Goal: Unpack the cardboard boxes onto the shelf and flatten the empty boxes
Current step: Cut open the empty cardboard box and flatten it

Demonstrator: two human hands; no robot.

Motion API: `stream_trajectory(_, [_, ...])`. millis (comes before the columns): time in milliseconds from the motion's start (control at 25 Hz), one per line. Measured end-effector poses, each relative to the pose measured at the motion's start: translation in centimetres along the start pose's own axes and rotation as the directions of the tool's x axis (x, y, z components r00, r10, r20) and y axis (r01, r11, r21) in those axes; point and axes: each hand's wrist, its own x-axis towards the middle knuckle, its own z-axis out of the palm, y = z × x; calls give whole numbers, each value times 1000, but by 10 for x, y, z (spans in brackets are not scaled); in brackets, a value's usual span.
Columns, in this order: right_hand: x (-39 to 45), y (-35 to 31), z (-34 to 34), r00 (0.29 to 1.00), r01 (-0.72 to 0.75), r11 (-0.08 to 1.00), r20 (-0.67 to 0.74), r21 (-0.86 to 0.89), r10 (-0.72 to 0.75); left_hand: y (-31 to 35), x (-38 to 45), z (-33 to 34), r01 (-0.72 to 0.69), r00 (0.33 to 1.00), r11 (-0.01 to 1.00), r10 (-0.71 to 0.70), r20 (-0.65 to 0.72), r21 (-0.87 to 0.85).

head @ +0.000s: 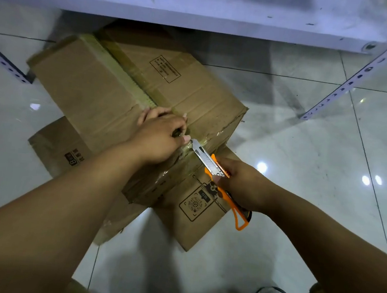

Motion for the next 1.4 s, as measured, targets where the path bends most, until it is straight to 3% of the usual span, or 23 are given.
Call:
stream_trajectory(160, [-6, -5, 7, 996, 21, 999, 82, -50, -17, 8, -5, -7, 54, 998, 990, -57, -15, -128])
stream_trajectory(360, [-5, -7, -1, 999, -32, 997, -9, 67, 32, 5, -5, -4, 26, 997, 991, -34, -63, -130])
stream_trajectory(520, [-9, -11, -9, 981, -77, 957, -148, 281, 123, -5, -4, -4, -40, 996, 979, 22, -89, -199])
stream_trajectory(680, [-11, -14, -12, 964, -66, 943, -222, 325, 144, -10, -4, -7, -117, 990, 981, 102, -99, -157])
stream_trajectory(920, [-13, -19, -15, 957, -14, 961, -274, 275, 92, -1, -11, -14, -38, 994, 994, 27, -110, -101])
stream_trajectory(1120, [-13, -17, -16, 954, 18, 964, -292, 265, 63, 9, -20, 3, -50, 999, 998, 50, 18, 37])
stream_trajectory(1240, [-13, -12, -17, 952, -12, 975, -296, 223, 80, 16, -24, 10, -75, 997, 997, 75, 26, -29])
stream_trajectory(1400, [-12, -8, -14, 941, -36, 989, -328, 143, 81, 14, -23, 9, -86, 995, 975, 75, -63, -204])
